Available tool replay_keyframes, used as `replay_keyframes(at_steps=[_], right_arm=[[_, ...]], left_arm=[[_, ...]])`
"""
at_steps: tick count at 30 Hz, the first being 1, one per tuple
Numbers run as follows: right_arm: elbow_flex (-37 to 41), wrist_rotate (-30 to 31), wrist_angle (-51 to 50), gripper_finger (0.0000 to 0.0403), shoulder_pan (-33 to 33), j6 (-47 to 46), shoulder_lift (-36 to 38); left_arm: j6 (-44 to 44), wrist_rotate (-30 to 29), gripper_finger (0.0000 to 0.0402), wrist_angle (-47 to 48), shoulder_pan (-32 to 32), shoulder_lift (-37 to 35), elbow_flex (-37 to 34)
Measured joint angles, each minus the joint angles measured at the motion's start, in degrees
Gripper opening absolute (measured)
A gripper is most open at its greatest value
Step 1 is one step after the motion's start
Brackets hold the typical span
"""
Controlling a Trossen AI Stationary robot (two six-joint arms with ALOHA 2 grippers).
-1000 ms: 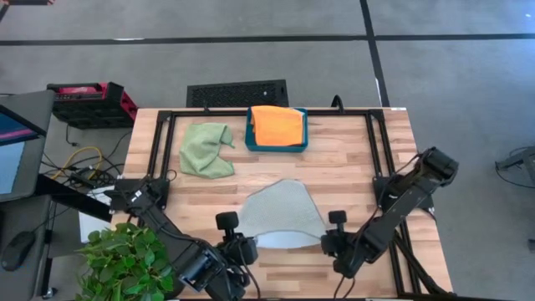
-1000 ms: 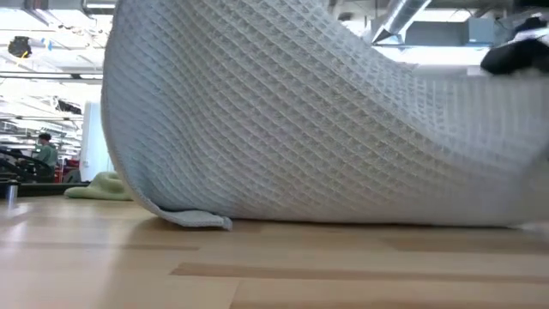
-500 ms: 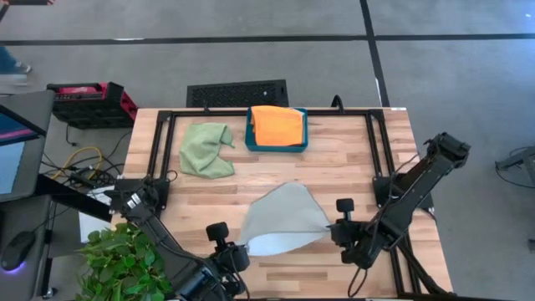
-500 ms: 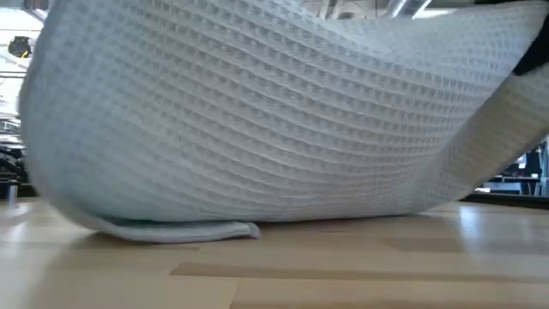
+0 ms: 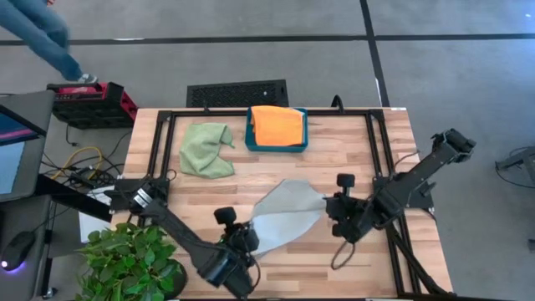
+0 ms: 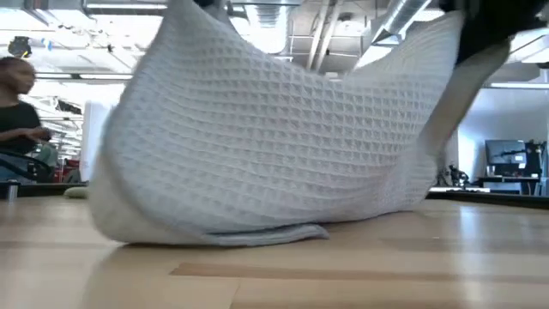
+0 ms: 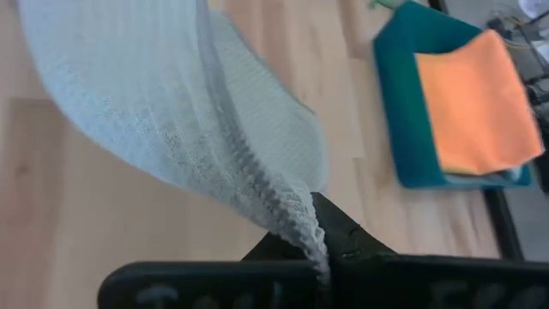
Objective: Fold microfiber towels
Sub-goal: Fold the gray towel
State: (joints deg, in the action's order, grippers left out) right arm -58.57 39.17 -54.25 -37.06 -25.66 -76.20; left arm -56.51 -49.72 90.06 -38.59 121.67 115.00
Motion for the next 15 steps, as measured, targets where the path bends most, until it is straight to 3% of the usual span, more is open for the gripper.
replay_keyframes(at_steps=[9,15], right_arm=[[-0.6,1.35,-1.35,0.0003,6.97,6.83,2.9],[-6.26,7.11,-7.4,0.0003,8.96,10.21,6.85]], left_arm=[[9.3,-1.44,0.0,-0.04,5.95,-4.0,-0.02],[14.7,-8.82,0.0,-0.02,9.46,-9.99,0.0]])
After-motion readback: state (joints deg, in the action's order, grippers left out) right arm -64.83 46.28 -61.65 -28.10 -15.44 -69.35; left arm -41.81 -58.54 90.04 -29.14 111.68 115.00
